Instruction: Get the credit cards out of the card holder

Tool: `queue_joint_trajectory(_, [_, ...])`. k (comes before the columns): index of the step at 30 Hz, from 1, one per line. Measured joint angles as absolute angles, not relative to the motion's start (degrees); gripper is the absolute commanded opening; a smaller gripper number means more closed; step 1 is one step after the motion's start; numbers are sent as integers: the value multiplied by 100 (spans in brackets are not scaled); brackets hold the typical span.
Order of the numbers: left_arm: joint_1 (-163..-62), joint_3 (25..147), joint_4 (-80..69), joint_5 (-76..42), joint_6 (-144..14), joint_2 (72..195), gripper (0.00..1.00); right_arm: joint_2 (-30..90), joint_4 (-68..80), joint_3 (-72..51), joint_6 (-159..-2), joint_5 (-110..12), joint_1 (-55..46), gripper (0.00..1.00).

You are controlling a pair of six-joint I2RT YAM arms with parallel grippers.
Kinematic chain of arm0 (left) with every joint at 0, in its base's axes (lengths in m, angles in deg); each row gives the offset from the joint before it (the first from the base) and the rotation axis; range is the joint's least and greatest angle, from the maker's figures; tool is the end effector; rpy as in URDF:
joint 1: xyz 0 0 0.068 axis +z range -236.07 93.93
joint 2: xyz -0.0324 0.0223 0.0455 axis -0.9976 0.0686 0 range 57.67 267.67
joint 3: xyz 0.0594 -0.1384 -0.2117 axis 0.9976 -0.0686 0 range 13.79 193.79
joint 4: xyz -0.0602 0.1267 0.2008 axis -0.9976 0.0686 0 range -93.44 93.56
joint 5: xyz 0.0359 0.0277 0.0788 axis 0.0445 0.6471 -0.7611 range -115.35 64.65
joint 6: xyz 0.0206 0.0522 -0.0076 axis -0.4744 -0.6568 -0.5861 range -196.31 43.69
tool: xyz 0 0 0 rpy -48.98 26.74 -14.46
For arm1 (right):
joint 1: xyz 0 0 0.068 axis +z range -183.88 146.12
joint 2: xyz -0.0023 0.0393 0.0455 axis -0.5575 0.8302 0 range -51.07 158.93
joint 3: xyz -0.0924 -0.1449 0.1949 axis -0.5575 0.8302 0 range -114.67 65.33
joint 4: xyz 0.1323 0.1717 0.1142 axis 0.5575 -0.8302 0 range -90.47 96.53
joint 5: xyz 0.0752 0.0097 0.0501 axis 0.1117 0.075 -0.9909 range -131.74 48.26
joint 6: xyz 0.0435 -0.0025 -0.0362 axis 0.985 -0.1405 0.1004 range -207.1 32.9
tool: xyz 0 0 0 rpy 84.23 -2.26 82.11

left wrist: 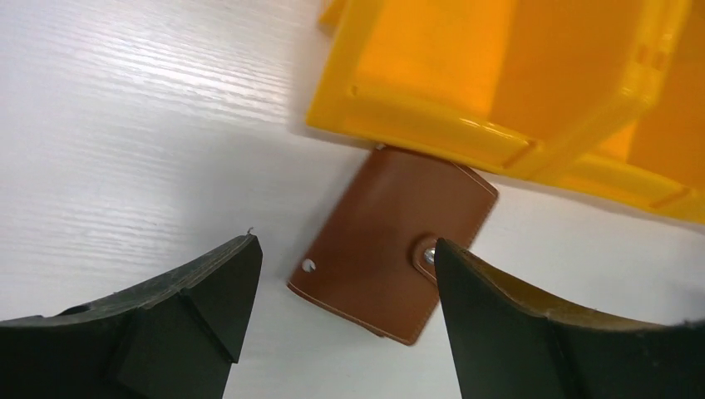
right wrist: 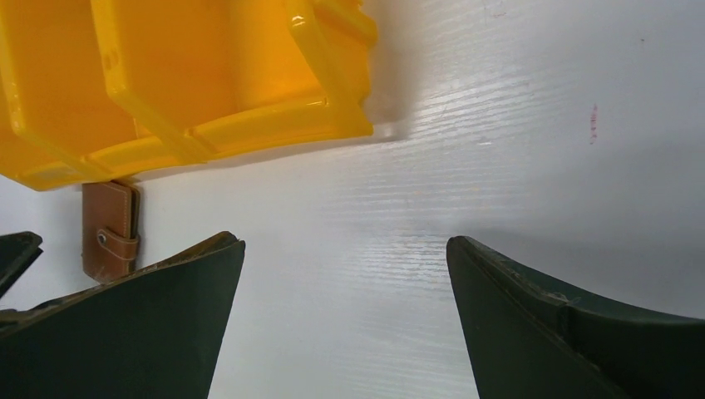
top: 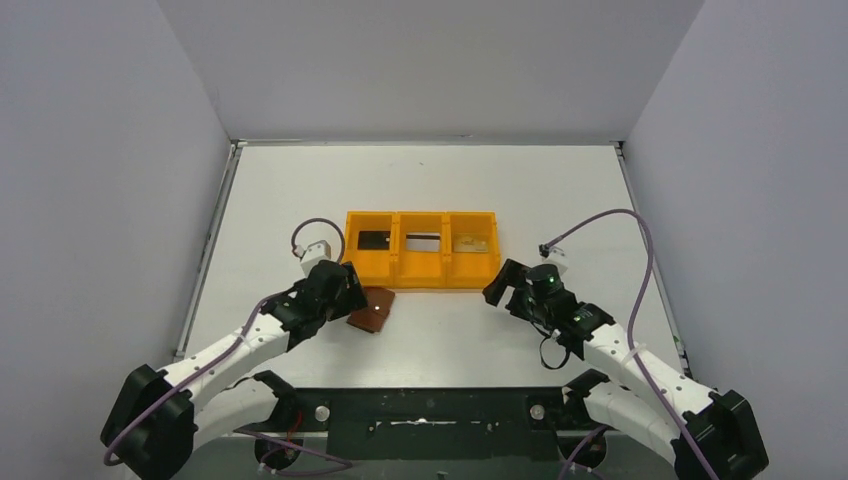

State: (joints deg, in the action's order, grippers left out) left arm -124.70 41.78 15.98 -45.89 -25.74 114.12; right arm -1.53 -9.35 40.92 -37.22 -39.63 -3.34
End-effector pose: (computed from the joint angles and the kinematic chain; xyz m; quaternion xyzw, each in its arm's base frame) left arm 0.1527 -0.1044 0.1843 -0.1592 0.9066 -0.1298 0.3686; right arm 0.1508 0.0874 0.1874 0.1604 0.8956 0.2549 0.3274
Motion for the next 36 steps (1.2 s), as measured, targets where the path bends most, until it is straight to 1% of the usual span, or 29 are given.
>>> queue_joint_trajectory(3, [-11937,4137,1364,-4259,-2924,11833,72,99,-981,4044,-3829,-3961,-333,98])
queue_joint_trajectory(5, [-11849,4108,1215,-4036,-3101,12017,70,203,-1012,3976,-3901,-3961,-329,98])
queue_joint_trajectory(10, [-11847,3920,582,-3345,-3440,12297,53,346,-1042,3751,-4148,-3952,-307,98])
queue_joint_trajectory(12, [-11847,3811,383,-3131,-3507,12386,48,413,-1104,3631,-4231,-3908,-307,98])
queue_joint_trajectory(20, [-11917,3529,-113,-2770,-3525,12400,38,1309,-1281,2538,-4406,-3569,-270,99])
queue_joint_trajectory(23, [-12059,3466,-212,-2694,-3525,12382,34,1714,-1283,2245,-4342,-3421,-266,95])
queue_joint_trajectory(24, [-12105,3459,-223,-2674,-3527,12382,32,2088,-1283,2090,-4246,-3244,-266,94])
queue_joint_trajectory(31, [-12431,3332,-245,-2626,-3472,12244,30,2901,-1630,1699,-4240,-2557,-266,91])
queue_joint_trajectory(36, [-12820,3243,-251,-2606,-3341,12131,29,3209,-1713,1504,-4487,-2090,-333,90])
